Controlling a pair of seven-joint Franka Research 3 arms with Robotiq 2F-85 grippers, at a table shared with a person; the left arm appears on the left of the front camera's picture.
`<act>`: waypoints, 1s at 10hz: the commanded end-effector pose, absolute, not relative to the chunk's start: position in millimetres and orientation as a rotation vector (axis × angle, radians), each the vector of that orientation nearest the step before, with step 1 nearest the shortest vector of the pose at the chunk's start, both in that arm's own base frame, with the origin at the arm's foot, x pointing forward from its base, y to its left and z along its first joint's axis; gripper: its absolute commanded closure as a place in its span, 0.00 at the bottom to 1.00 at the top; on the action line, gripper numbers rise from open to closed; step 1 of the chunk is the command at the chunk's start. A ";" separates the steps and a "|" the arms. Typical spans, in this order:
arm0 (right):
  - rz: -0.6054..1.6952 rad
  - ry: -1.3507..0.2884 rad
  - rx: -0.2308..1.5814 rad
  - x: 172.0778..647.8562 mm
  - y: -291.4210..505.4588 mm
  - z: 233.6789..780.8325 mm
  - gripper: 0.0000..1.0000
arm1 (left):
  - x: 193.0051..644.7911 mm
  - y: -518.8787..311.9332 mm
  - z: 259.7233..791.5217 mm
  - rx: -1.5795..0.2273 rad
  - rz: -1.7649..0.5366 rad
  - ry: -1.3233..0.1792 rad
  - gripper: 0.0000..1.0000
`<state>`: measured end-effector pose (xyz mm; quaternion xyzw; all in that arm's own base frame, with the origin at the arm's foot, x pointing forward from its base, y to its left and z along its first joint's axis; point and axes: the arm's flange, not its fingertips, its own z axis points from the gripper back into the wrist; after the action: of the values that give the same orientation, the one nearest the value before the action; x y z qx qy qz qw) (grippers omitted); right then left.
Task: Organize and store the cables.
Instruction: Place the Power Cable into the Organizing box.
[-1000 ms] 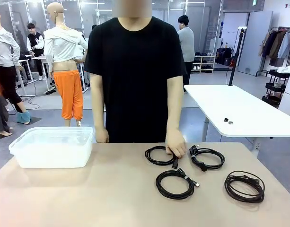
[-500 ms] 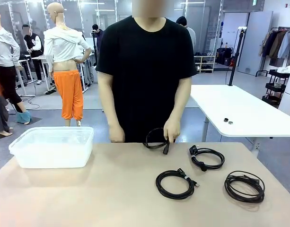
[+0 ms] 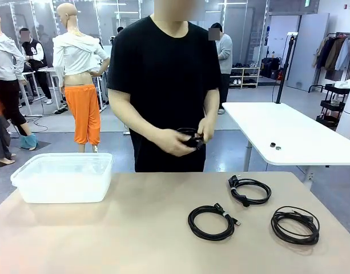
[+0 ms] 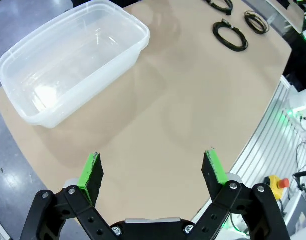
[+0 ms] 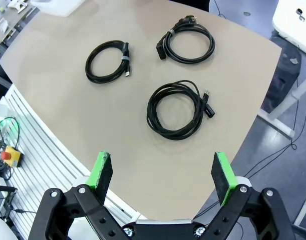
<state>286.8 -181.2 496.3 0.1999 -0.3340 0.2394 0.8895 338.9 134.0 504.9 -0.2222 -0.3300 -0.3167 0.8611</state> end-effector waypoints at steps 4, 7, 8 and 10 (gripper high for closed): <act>0.498 -0.694 0.415 287.0 -180.7 496.5 0.00 | 340.0 135.8 504.8 -0.466 -0.681 -0.690 0.00; 0.563 -0.627 0.369 301.3 -149.7 514.6 0.00 | 340.0 135.8 504.8 -0.466 -0.681 -0.690 0.00; 0.562 -0.602 0.373 309.6 -140.5 515.1 0.00 | 340.0 135.8 504.8 -0.466 -0.681 -0.690 0.00; 0.506 -0.549 0.306 344.4 -106.1 527.0 0.00 | 340.0 135.8 504.8 -0.466 -0.681 -0.690 0.00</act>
<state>322.4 -119.4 517.9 0.1605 -0.2847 0.2742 0.9044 339.1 133.7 504.9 -0.2212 -0.3292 -0.3170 0.8615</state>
